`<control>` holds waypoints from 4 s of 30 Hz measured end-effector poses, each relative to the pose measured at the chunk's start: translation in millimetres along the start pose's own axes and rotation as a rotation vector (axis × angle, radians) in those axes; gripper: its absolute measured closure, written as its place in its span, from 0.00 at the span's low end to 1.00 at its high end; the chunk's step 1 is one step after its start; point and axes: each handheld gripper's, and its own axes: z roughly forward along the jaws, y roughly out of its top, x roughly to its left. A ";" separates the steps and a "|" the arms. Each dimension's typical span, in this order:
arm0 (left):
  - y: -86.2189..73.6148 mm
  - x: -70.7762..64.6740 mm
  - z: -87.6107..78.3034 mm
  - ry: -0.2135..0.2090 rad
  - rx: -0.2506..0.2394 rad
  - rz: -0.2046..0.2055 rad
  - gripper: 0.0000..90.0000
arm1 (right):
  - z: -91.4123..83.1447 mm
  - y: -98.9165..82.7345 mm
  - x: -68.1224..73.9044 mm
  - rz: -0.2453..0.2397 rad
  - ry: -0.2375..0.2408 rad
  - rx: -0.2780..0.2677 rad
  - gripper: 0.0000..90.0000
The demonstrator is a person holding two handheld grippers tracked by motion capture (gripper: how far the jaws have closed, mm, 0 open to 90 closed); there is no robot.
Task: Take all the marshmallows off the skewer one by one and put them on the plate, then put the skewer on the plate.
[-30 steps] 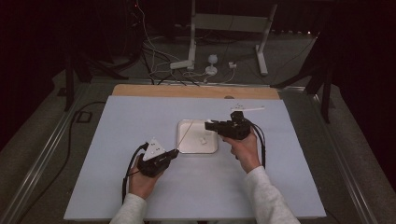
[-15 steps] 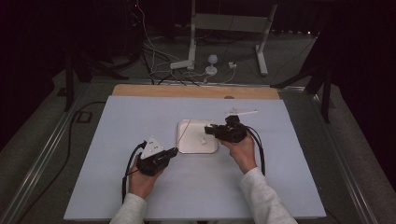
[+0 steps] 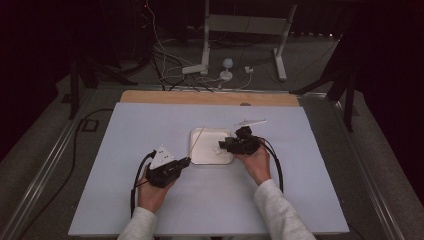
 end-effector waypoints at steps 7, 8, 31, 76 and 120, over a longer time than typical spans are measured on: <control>1.6 -1.7 1.7 -0.002 0.000 -0.018 1.00 | -4.2 -2.2 -0.4 0.002 0.022 -0.036 0.20; 2.2 -1.5 1.6 -0.001 -0.001 -0.020 1.00 | -5.8 -2.4 0.6 0.001 0.024 -0.043 0.17; 30.8 0.9 19.2 0.015 -0.031 -0.135 1.00 | -50.5 -28.1 10.2 -0.038 0.093 -0.157 0.04; 26.2 5.1 88.5 0.068 0.101 -0.241 0.99 | -114.7 -66.6 -7.1 -0.019 0.051 -0.283 0.04; 35.4 18.2 20.3 -0.007 -0.110 -0.225 0.02 | -112.6 -71.2 -1.7 -0.037 0.048 -0.272 0.04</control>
